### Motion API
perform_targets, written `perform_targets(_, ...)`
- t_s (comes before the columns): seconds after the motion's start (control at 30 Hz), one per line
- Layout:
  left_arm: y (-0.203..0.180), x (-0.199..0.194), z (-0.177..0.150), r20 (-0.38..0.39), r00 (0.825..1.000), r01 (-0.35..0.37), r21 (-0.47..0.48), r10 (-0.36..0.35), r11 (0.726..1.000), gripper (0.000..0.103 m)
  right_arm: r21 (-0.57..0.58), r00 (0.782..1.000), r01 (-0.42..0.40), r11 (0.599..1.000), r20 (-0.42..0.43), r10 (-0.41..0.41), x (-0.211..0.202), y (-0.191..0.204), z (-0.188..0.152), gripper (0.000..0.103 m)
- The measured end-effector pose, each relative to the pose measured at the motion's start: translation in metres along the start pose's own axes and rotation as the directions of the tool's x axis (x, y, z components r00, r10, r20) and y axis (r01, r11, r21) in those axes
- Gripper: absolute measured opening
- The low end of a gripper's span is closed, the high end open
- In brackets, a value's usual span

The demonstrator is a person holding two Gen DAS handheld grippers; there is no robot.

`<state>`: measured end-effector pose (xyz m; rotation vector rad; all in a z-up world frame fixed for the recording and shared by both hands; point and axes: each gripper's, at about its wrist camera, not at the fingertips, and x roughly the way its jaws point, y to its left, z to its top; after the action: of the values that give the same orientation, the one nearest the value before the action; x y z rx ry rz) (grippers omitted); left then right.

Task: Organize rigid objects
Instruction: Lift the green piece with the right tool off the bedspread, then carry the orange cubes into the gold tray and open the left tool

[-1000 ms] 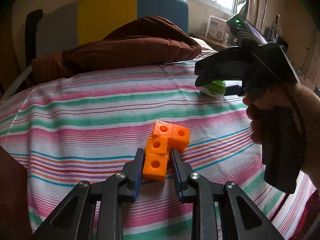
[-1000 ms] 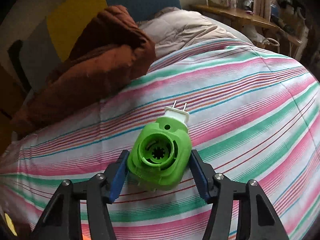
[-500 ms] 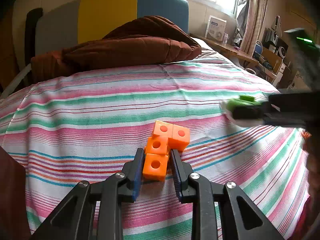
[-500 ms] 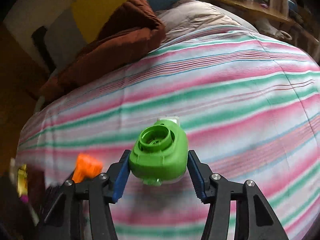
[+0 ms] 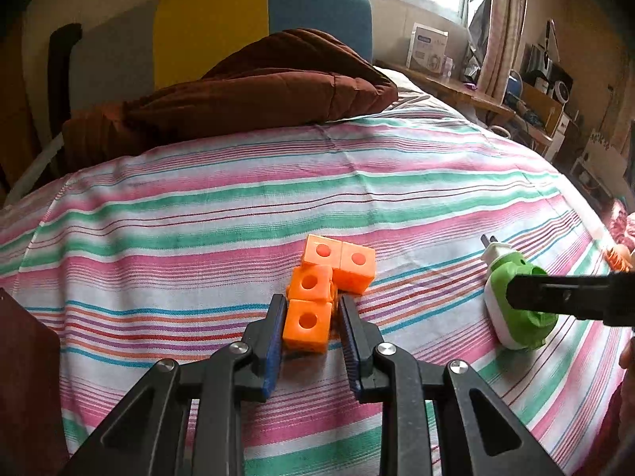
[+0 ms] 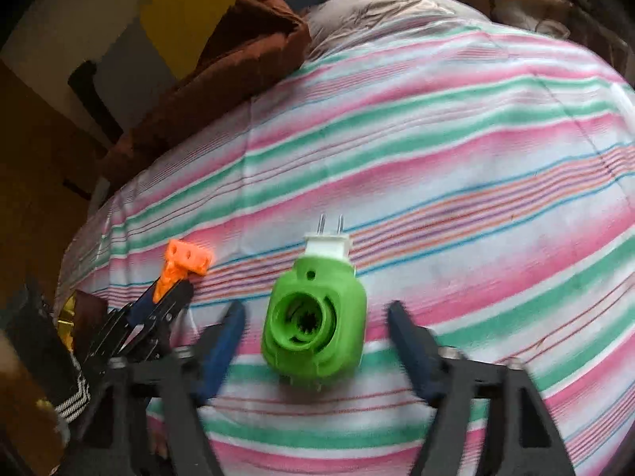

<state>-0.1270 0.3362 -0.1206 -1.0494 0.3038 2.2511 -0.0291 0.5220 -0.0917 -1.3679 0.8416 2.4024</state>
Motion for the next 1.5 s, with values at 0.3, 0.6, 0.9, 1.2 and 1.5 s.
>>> perform_targets(0.3,0.003,-0.002,0.002,-0.024,1.0,0.019,-0.013,-0.019,1.0,0.021,-0.142,0.997,0.074,0.987,-0.004,-0.075,0.012,0.015,0.004,0.055)
perform_targets(0.6,0.03,-0.037,-0.018,-0.034,0.987,0.148,-0.219,-0.159,0.964,0.021,-0.211,0.996,0.018,0.977,0.086,0.001,-0.009,0.032,0.005,0.055)
perform_targets(0.9,0.029,-0.109,-0.039,0.05,0.969,0.248,-0.228,-0.243,0.942,0.021,-0.169,0.996,-0.037,0.985,0.072,0.05,-0.013,0.029,0.001,0.055)
perform_targets(1.2,0.067,-0.19,-0.067,0.134,0.968,0.239,-0.215,-0.214,0.947,0.021,-0.168,0.995,-0.073,0.983,0.059,0.084,-0.014,0.033,-0.004,0.055)
perform_targets(1.5,0.149,-0.223,-0.112,0.084,0.988,0.15,-0.301,-0.131,0.942,0.021,-0.214,0.986,-0.138,0.967,0.065,0.155,-0.018,0.049,-0.013,0.055)
